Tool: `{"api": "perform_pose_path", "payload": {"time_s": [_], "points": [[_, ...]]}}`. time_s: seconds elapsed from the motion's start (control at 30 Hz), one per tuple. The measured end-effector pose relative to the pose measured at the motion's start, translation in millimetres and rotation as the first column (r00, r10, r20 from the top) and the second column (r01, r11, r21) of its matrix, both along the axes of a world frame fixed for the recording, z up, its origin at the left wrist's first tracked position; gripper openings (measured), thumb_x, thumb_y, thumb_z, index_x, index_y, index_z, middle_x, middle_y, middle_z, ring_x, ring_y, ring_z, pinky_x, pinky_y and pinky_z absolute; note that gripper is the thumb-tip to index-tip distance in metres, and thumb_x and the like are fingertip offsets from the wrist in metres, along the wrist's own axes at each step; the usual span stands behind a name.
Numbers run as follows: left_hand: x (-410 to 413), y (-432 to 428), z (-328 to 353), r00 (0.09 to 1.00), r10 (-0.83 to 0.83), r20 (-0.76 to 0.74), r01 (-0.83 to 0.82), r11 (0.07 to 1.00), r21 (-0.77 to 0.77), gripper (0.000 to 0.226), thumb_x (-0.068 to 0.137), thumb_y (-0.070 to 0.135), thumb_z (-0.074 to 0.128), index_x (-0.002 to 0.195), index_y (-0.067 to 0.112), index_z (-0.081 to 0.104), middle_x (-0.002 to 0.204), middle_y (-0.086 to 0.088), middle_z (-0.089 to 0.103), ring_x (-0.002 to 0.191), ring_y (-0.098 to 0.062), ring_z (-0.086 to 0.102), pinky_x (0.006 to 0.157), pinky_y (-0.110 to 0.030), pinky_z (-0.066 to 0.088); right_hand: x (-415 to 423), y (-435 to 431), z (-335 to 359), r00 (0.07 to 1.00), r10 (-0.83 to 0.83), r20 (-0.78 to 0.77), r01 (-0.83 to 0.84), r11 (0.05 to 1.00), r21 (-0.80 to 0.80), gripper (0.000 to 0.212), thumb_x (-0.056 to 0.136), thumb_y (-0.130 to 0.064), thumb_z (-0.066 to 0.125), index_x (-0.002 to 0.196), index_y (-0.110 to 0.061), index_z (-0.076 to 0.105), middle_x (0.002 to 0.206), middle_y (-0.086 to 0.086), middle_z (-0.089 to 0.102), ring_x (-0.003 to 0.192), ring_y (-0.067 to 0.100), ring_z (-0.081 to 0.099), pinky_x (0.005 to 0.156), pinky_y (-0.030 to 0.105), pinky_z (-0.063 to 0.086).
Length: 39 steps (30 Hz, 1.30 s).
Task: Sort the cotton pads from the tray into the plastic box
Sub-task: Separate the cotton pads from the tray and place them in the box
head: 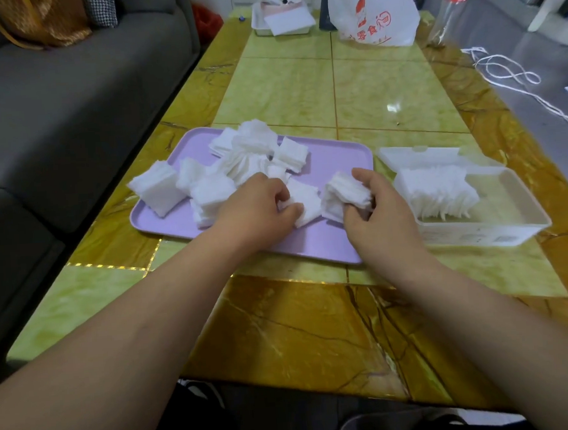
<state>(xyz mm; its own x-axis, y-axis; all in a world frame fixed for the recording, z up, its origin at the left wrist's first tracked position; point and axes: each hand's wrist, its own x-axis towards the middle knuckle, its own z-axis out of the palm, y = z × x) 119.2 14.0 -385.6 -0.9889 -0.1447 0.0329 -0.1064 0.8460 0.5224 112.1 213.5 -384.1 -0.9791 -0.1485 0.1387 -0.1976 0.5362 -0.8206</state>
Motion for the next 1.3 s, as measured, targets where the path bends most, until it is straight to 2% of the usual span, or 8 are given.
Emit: {"api": "perform_pose_path", "payload": {"time_s": [0.13,0.33,0.57,0.67,0.77,0.93,1.03,1.3], "points": [[0,5,2,1.000,-0.020,0.004,0.020,1.000,0.007,0.028,0.081,0.048,0.076,0.095,0.027,0.065,0.100,0.006,0.059,0.089,-0.017,0.061,0.084,-0.041,0.054,0,1,-1,1.000,-0.003,0.016,0.002,1.000,0.021,0.050,0.096,-0.011,0.058,0.145,-0.021,0.051,0.140,-0.001,0.059,0.123,0.019,0.059,0.107,0.038,0.048],[-2,8,-1,0.996,-0.045,0.074,0.045,0.999,0.004,0.048,0.083,0.048,0.073,0.124,0.024,0.062,0.110,0.000,0.058,0.100,-0.023,0.062,0.089,-0.037,0.052,-1,0,-1,1.000,-0.003,0.030,0.003,1.000,0.013,0.048,0.096,-0.013,0.060,0.143,-0.020,0.053,0.138,0.000,0.060,0.122,0.019,0.060,0.106,0.037,0.048],[1,14,6,1.000,-0.026,-0.004,0.026,0.991,0.128,0.012,0.079,0.028,0.073,0.088,0.027,0.064,0.097,0.007,0.057,0.080,-0.011,0.058,0.072,-0.027,0.047,-1,1,2,1.000,-0.012,0.012,0.012,1.000,-0.003,0.048,0.095,-0.011,0.060,0.142,-0.019,0.054,0.134,-0.002,0.061,0.118,0.018,0.061,0.104,0.037,0.049],[7,4,16,0.999,0.008,-0.034,0.003,0.956,0.292,0.010,0.078,0.016,0.074,0.080,0.022,0.067,0.074,0.011,0.064,0.058,0.002,0.055,0.057,-0.014,0.043,-3,3,2,1.000,-0.015,0.020,0.015,1.000,0.002,0.048,0.096,-0.012,0.060,0.143,-0.022,0.052,0.125,-0.009,0.058,0.110,0.014,0.062,0.093,0.025,0.050],[17,-10,30,0.999,-0.043,-0.019,0.047,0.912,0.408,0.012,0.079,0.007,0.077,0.083,0.017,0.072,0.067,0.014,0.066,0.055,0.000,0.055,0.056,-0.016,0.048,-3,6,3,0.998,-0.013,0.066,0.014,1.000,-0.007,0.047,0.096,-0.014,0.062,0.141,-0.024,0.053,0.117,-0.011,0.059,0.098,0.008,0.061,0.076,0.007,0.043],[27,-4,36,0.947,-0.300,0.116,0.201,0.833,0.515,0.018,0.080,0.002,0.082,0.093,0.013,0.077,0.068,0.013,0.068,0.058,-0.006,0.058,0.057,-0.016,0.046,-6,6,-1,0.992,0.039,0.117,-0.026,0.993,-0.113,0.040,0.086,-0.013,0.078,0.123,-0.023,0.066,0.106,-0.011,0.073,0.097,0.007,0.071,0.091,0.028,0.058],[22,3,25,0.967,-0.250,0.053,0.207,0.888,0.411,0.015,0.078,0.012,0.084,0.086,0.023,0.078,0.073,0.014,0.072,0.059,0.000,0.056,0.058,-0.014,0.044,-3,5,3,0.974,0.151,0.171,-0.129,0.983,-0.132,0.034,0.086,-0.012,0.080,0.116,-0.023,0.069,0.100,-0.013,0.075,0.092,-0.001,0.071,0.083,0.014,0.055],[19,0,16,0.977,-0.212,0.018,0.168,0.821,0.545,0.014,0.080,0.004,0.082,0.089,0.013,0.075,0.086,-0.007,0.078,0.070,-0.010,0.065,0.068,-0.025,0.054,-2,6,8,0.971,0.190,0.148,-0.182,0.981,-0.067,0.035,0.093,-0.001,0.063,0.123,-0.019,0.070,0.111,-0.007,0.074,0.104,0.006,0.070,0.097,0.028,0.057]]}}
